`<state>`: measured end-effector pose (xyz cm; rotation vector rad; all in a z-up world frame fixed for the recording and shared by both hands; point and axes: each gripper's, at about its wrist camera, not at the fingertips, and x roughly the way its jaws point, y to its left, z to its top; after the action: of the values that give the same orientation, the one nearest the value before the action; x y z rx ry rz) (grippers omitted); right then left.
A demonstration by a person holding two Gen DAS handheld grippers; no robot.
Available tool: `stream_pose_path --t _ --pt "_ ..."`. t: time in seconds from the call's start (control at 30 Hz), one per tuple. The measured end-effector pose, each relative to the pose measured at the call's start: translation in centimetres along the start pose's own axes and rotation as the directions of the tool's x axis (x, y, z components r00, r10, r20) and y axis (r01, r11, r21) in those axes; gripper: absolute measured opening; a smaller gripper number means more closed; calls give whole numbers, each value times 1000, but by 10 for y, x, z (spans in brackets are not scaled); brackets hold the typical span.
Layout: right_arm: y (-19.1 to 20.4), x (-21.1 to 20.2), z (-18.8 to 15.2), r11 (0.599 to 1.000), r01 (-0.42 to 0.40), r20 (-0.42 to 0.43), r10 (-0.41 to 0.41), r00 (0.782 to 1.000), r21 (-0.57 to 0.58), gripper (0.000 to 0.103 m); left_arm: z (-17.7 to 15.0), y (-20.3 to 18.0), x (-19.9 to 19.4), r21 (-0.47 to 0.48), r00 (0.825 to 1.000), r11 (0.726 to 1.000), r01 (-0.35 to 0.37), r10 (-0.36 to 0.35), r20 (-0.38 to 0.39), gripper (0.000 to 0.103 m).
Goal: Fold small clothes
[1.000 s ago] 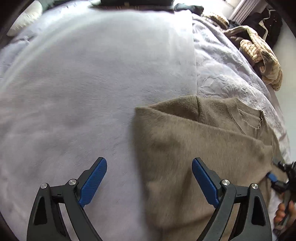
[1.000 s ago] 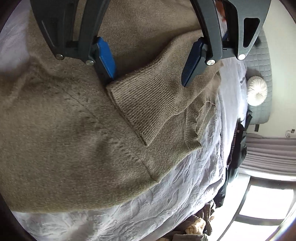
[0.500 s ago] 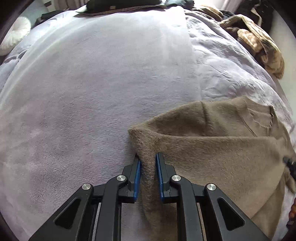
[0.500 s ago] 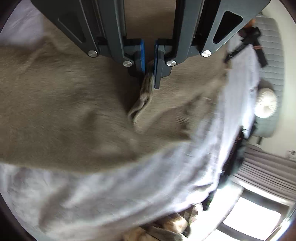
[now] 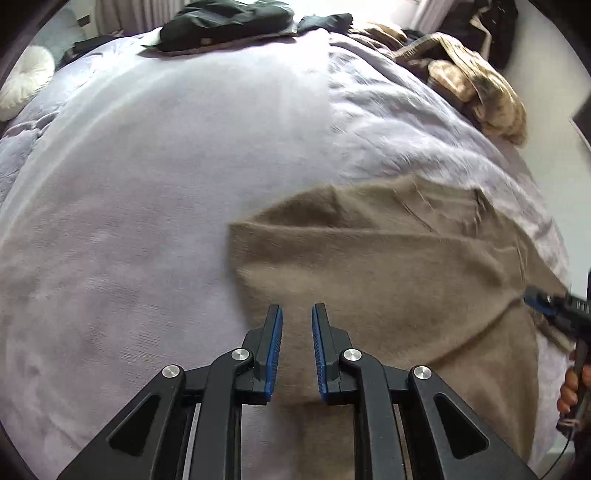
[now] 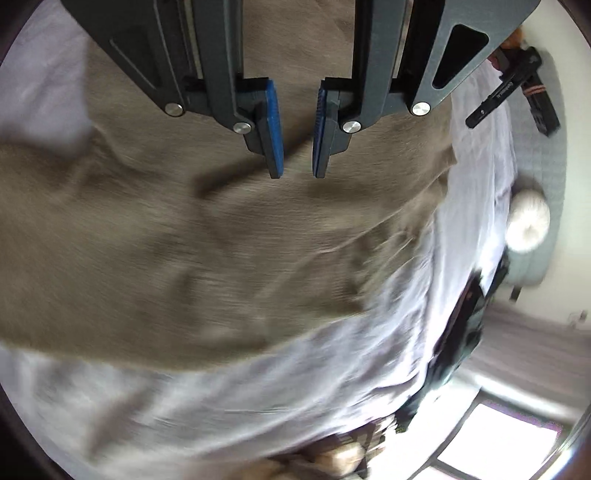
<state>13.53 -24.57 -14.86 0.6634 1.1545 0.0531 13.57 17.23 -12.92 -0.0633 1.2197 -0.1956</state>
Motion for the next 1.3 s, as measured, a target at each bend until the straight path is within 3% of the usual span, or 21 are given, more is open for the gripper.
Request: stream_pose_path --t 0.13,0.2,0.33,0.37,0.43,0.5,0.53,0.6,0.63,0.8,0.9,1.03,1.13,1.3 --pt "10 34 -5 997 59 -70 -62 996 -49 19 -23 -17 38 100 991 988 -117 123 -56 18" --pt "0 46 -13 997 72 -107 -73 992 -8 16 -30 -13 39 116 992 986 -121 126 -31 18" --pt "-20 30 -25 995 -1 -78 10 997 104 17 -28 2 34 76 993 992 -106 110 -50 18" --pt "-26 25 -25 992 -20 -61 28 998 126 20 -26 5 35 63 993 993 -98 101 -58 18" --pt "-39 21 -26 979 -56 -27 63 998 196 48 -24 9 37 51 993 994 -93 96 -65 18" --pt "-50 27 -18 956 -118 -7 125 992 270 50 -22 8 38 58 992 993 -103 107 -65 18" --pt "-48 30 -15 952 -122 -3 128 992 280 49 -22 6 38 69 991 991 -113 118 -62 18" --pt "-48 33 -8 953 -118 3 122 993 278 18 -21 3 40 86 990 989 -123 128 -56 18" --pt "-45 34 -6 955 -110 -1 115 993 276 8 -21 2 40 90 990 988 -124 129 -55 18" --pt "-49 32 -19 959 -49 -26 59 998 278 8 -15 2 46 81 990 989 -123 128 -60 18" --pt "-56 32 -21 955 -60 -39 74 996 290 9 -12 1 45 75 988 988 -135 140 -64 18" --pt "-48 18 -16 972 -11 -68 28 997 234 22 -11 -10 35 81 984 984 -159 164 -63 18" --pt "-45 1 -20 984 4 -81 11 997 180 57 -12 -23 30 77 985 985 -155 160 -62 18" --pt "-46 -28 -38 987 -2 -93 17 995 163 59 -22 -55 16 97 986 987 -129 138 -92 18"
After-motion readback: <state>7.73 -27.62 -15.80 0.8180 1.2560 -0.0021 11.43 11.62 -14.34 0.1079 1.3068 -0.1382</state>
